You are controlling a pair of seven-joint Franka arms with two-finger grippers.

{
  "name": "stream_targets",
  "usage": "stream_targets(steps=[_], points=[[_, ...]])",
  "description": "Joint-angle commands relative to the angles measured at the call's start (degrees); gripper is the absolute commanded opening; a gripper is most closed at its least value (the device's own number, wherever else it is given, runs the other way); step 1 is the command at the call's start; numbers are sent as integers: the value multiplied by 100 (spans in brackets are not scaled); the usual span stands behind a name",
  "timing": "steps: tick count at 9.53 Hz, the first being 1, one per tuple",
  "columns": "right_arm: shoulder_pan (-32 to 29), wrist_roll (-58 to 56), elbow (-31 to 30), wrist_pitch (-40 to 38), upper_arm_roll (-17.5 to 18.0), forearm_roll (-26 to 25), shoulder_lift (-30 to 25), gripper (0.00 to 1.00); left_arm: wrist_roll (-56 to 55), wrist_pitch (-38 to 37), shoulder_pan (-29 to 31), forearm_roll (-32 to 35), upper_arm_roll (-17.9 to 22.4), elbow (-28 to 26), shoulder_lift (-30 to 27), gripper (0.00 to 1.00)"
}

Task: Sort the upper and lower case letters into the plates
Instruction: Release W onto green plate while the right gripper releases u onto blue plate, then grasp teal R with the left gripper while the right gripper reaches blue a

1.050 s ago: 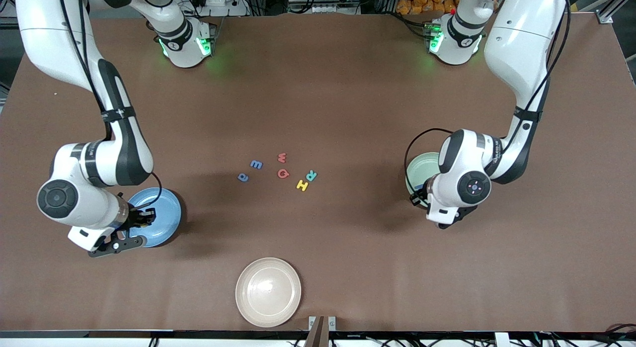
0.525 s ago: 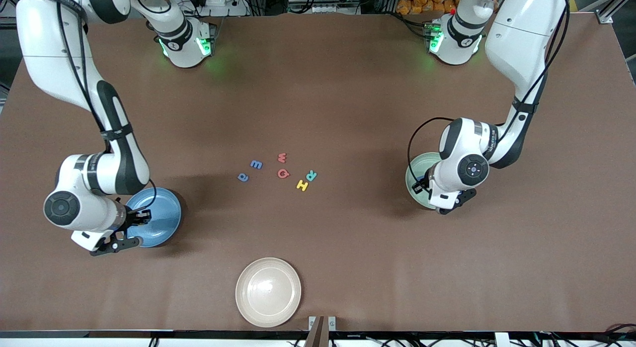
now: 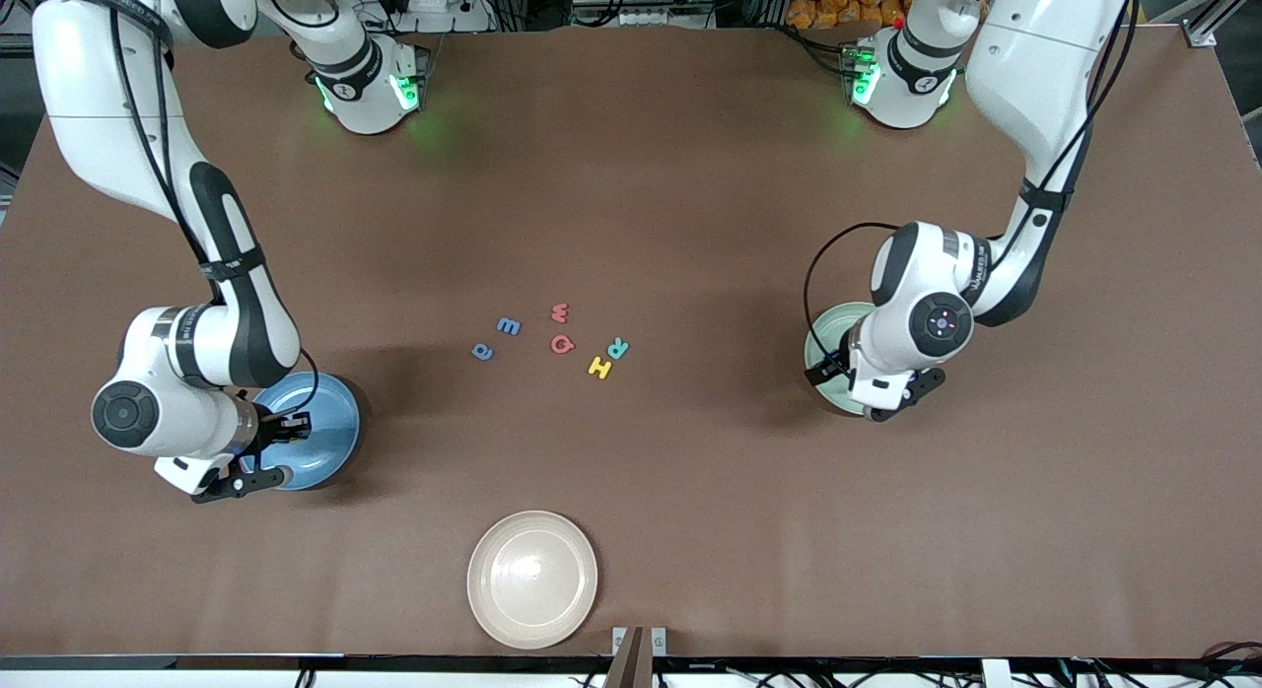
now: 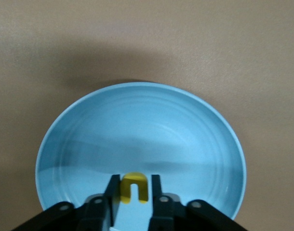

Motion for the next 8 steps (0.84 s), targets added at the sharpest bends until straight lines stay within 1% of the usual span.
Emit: stream_targets(steps=[1,2,3,4,5,6,7,8], points=[[-46,-45,-145,-110,62,117,-205,100,-1038,-202,-116,-110,-475,360,-149,100],[-28,-54,-145,-223,71,117,-353,100,-1714,-203,-290,-101,-695,641,69,100],[7,7,-136,-276,202,117,-485,100,-2347,-203,-684,-58,-715,1036,341,100],[77,60,-119,-268,351,117,-625,100,-2780,-203,-957,-48,-706,1309,544,100],[182,69,-101,-207,387,126,-688,100,-3184,-186,-1204,-40,-689,1512,746,100],[252,69,-92,-198,501,134,-723,100,-3423,-168,-1467,-13,-662,1854,991,100],[297,78,-92,-206,545,134,-836,100,-3095,-150,-1574,344,-671,1970,1107,100],[410,217,-118,-267,546,134,-890,100,-2248,-37,-1662,730,-680,1980,1186,100]])
